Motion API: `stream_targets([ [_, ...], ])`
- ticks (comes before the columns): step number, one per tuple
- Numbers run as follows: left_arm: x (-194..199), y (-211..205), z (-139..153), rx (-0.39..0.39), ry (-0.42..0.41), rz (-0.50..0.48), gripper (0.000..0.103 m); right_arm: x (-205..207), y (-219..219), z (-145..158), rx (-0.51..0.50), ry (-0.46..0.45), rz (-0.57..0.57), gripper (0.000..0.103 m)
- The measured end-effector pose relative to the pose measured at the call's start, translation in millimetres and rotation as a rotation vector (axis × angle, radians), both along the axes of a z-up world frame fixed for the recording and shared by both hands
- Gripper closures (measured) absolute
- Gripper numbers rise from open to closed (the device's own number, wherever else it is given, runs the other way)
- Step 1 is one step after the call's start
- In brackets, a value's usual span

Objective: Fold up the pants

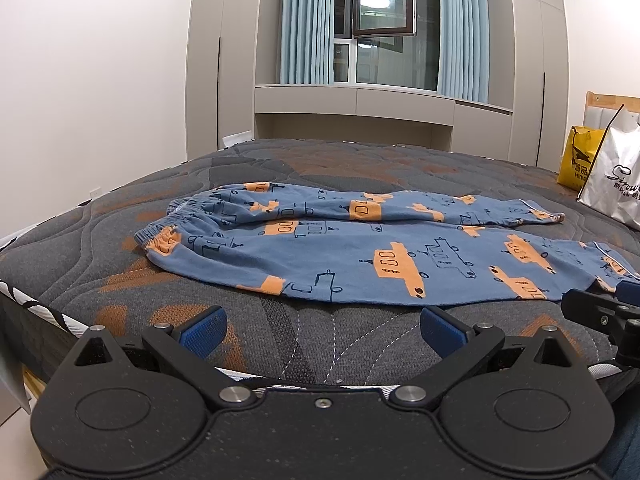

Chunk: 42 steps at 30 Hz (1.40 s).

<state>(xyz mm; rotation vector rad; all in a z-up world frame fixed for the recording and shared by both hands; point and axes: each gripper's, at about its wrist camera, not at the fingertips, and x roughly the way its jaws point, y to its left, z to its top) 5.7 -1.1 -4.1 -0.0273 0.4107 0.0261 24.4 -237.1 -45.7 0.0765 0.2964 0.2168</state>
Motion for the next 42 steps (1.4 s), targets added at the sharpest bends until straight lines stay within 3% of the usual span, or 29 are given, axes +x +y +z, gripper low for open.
stream_targets([
  [18, 11.8, -0.8, 0.0, 0.027, 0.015, 0.000, 0.000, 10.0, 0.4, -3.5, -0.001, 0.021, 0.001, 0.000],
  [27, 44.7, 3.5, 6.0, 0.070, 0.026, -0.019, 0.000, 31.3, -2.7, 0.0, -0.006, 0.026, 0.030, 0.000],
  [35, 111.7, 48.5, 38.4, 0.122, 0.015, -0.035, 0.000, 93.0, -24.5, 26.0, 0.004, 0.085, 0.167, 0.000],
  [42, 224.6, 118.8, 85.4, 0.228, 0.003, -0.045, 0.000, 203.2, -28.0, 71.6, -0.211, 0.154, 0.370, 0.000],
])
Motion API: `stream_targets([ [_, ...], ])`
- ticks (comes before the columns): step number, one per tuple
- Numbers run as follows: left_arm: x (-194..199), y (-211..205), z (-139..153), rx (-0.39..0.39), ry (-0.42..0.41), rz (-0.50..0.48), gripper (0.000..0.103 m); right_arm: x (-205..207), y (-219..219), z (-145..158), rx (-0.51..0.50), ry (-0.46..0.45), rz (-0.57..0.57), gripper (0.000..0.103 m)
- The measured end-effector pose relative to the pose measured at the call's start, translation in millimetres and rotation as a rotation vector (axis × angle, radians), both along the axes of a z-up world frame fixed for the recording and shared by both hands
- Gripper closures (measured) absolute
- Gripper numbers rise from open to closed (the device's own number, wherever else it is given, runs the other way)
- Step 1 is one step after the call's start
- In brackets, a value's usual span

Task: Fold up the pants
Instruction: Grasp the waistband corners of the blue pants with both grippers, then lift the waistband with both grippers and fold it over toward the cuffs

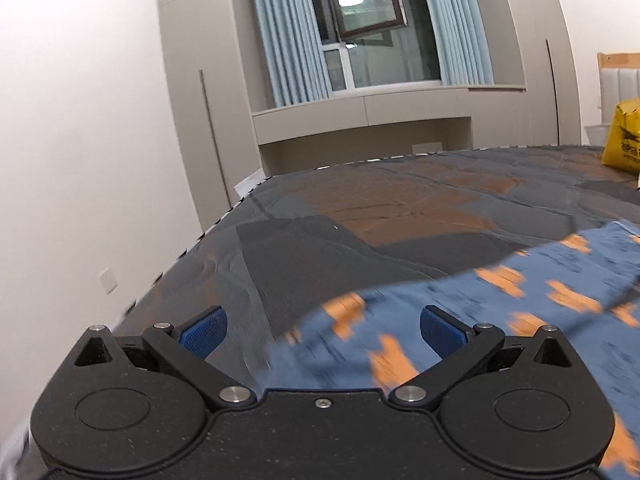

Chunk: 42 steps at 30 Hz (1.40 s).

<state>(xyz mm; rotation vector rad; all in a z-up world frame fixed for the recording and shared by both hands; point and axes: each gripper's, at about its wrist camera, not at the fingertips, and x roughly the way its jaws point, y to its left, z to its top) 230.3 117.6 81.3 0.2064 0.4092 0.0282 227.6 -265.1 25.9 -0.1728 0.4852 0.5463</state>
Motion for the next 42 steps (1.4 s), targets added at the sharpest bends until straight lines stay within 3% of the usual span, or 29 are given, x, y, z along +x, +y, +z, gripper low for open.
stream_targets([
  [6, 91.5, 39.3, -4.8, -0.023, 0.089, -0.112, 0.000, 122.4, -7.2, 11.6, 0.031, 0.127, 0.080, 0.000],
  [10, 137.9, 54.9, -26.0, -0.076, 0.198, -0.231, 0.000, 190.9, -1.2, -1.9, -0.025, 0.189, 0.124, 0.000],
  [15, 170.0, 71.6, -49.1, -0.135, 0.303, -0.319, 0.001, 258.1, 13.2, -24.8, -0.055, 0.266, 0.156, 0.010],
  [21, 190.5, 79.6, -60.3, -0.235, 0.396, -0.370, 0.018, 279.9, 23.0, -44.1, -0.088, 0.320, 0.215, 0.025],
  [24, 196.6, 75.4, -64.8, -0.270, 0.450, -0.379, 0.041, 278.7, 28.3, -43.4, -0.098, 0.306, 0.236, 0.042],
  [26, 197.8, 70.3, -66.7, -0.275, 0.473, -0.383, 0.066, 277.0, 30.5, -40.2, -0.100, 0.301, 0.235, 0.061],
  [28, 196.3, 64.5, -68.3, -0.271, 0.498, -0.380, 0.072, 273.5, 32.9, -38.0, -0.107, 0.302, 0.241, 0.070],
  [31, 193.0, 57.3, -68.2, -0.246, 0.498, -0.374, 0.095, 268.5, 37.8, -37.1, -0.120, 0.294, 0.248, 0.088],
  [32, 192.6, 56.7, -66.8, -0.249, 0.496, -0.355, 0.095, 266.2, 39.9, -36.5, -0.133, 0.282, 0.240, 0.097],
  [34, 191.6, 57.0, -61.7, -0.262, 0.485, -0.307, 0.096, 261.6, 43.9, -34.3, -0.164, 0.243, 0.218, 0.099],
  [38, 186.2, 57.0, -46.7, -0.235, 0.378, -0.282, 0.097, 252.4, 55.1, -21.0, -0.198, 0.128, 0.179, 0.100],
  [42, 194.8, 59.3, -58.2, -0.244, 0.400, -0.250, 0.097, 259.5, 67.5, -27.3, -0.220, 0.112, 0.140, 0.100],
])
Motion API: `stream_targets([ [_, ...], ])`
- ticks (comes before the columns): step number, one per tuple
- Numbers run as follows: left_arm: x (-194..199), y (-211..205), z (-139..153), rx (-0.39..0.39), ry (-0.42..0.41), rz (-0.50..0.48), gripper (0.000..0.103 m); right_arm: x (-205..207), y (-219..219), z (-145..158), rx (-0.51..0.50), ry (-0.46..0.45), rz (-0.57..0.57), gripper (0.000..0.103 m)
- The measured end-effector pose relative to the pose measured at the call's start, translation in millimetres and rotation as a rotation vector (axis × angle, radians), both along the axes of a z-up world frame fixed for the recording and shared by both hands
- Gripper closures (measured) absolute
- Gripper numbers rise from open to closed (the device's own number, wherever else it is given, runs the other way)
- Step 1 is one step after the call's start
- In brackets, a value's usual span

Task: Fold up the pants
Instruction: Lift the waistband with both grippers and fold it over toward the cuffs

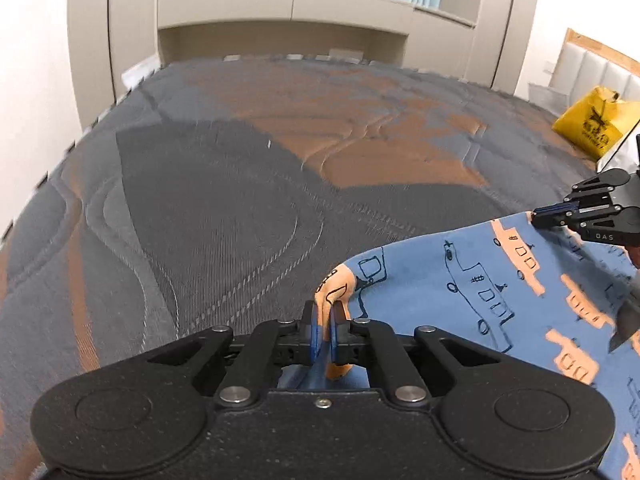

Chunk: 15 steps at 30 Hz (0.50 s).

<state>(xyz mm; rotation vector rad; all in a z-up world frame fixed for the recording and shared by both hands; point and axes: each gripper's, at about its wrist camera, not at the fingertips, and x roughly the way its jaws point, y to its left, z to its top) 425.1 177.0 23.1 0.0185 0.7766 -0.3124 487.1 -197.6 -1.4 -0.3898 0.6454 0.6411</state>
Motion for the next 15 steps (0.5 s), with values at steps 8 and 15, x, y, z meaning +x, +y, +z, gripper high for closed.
stream_targets([
  [8, -50.5, -2.8, 29.2, -0.005, -0.170, -0.024, 0.097, -39.3, -8.4, 17.3, 0.053, -0.099, -0.044, 0.101],
  [15, -144.8, -12.6, 58.4, 0.018, -0.328, -0.073, 0.097, -159.3, -28.2, 50.8, 0.101, -0.285, -0.049, 0.101],
])
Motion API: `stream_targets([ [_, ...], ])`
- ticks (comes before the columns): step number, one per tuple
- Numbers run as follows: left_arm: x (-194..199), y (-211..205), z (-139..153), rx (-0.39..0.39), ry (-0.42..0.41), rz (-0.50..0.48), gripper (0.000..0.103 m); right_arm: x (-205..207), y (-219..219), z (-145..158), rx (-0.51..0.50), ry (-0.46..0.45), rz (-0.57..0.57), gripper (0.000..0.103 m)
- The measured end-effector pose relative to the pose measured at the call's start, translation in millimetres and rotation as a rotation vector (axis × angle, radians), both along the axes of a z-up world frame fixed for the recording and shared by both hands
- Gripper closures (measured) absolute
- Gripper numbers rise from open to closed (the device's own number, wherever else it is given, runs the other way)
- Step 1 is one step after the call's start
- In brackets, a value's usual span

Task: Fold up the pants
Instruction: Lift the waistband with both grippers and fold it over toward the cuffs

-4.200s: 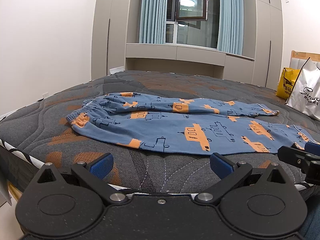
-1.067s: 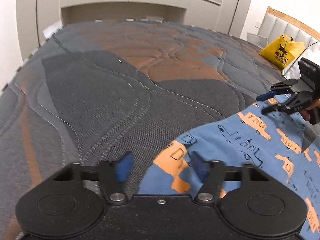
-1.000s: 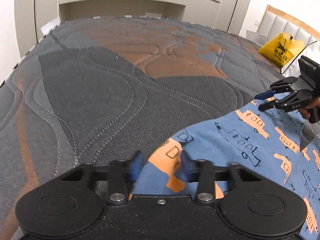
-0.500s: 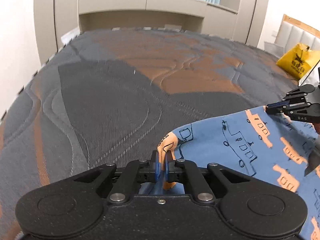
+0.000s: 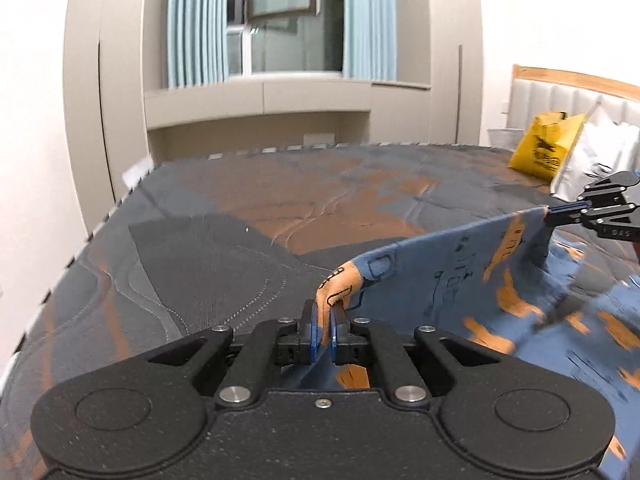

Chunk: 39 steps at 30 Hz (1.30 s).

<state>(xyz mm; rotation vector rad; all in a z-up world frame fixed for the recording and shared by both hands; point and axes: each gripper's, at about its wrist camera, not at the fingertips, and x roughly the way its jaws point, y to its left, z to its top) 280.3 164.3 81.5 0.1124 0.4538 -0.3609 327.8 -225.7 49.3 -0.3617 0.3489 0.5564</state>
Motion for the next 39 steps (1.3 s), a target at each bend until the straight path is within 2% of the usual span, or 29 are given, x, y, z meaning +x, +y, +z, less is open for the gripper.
stream_targets([
  [3, -43.2, -2.8, -4.1, 0.003, -0.034, -0.020, 0.097, -55.3, -3.8, 0.0, 0.008, -0.043, -0.005, 0.101],
  [7, -91.0, -8.7, -20.7, 0.063, -0.067, -0.049, 0.097, -122.5, -6.0, -12.0, 0.022, -0.071, -0.019, 0.101],
  [12, -121.8, -12.1, -52.9, 0.111, -0.026, -0.056, 0.097, -177.8, 6.3, -45.5, -0.029, -0.065, -0.032, 0.101],
  [15, -128.9, -13.6, -69.1, 0.120, -0.004, -0.054, 0.097, -190.5, 14.1, -67.8, -0.050, -0.024, -0.054, 0.101],
  [18, -133.1, -11.0, -75.8, 0.101, 0.009, -0.045, 0.097, -194.3, 17.9, -80.3, -0.070, -0.021, -0.073, 0.101],
  [25, -152.3, -9.4, -80.8, 0.065, -0.010, -0.050, 0.098, -207.9, 9.8, -71.9, -0.045, -0.057, -0.106, 0.101],
  [29, -156.4, -8.4, -95.2, 0.050, 0.013, -0.038, 0.098, -216.4, 8.3, -86.9, -0.059, -0.038, -0.106, 0.102],
  [33, -157.0, -10.0, -93.6, 0.050, 0.010, -0.035, 0.094, -213.0, 9.9, -105.5, -0.099, -0.012, -0.108, 0.103],
  [34, -158.7, -10.9, -92.6, 0.041, 0.009, -0.030, 0.089, -210.5, 8.8, -107.8, -0.100, -0.001, -0.107, 0.103],
  [35, -160.4, -12.0, -90.9, 0.025, 0.006, -0.025, 0.075, -210.1, 6.7, -108.5, -0.094, -0.004, -0.107, 0.102],
  [36, -162.7, -14.6, -89.0, 0.005, 0.007, -0.022, 0.066, -209.5, 4.2, -107.9, -0.081, -0.004, -0.111, 0.101],
  [37, -166.2, -18.0, -88.0, -0.009, 0.002, -0.019, 0.044, -209.6, 1.7, -106.7, -0.068, 0.002, -0.112, 0.091],
  [38, -170.2, -23.0, -85.9, -0.023, -0.012, -0.011, 0.025, -211.5, -2.1, -105.1, -0.052, 0.004, -0.114, 0.070],
  [39, -174.6, -29.4, -84.4, -0.037, -0.031, 0.002, 0.018, -212.7, -8.5, -102.6, -0.034, -0.001, -0.125, 0.057],
])
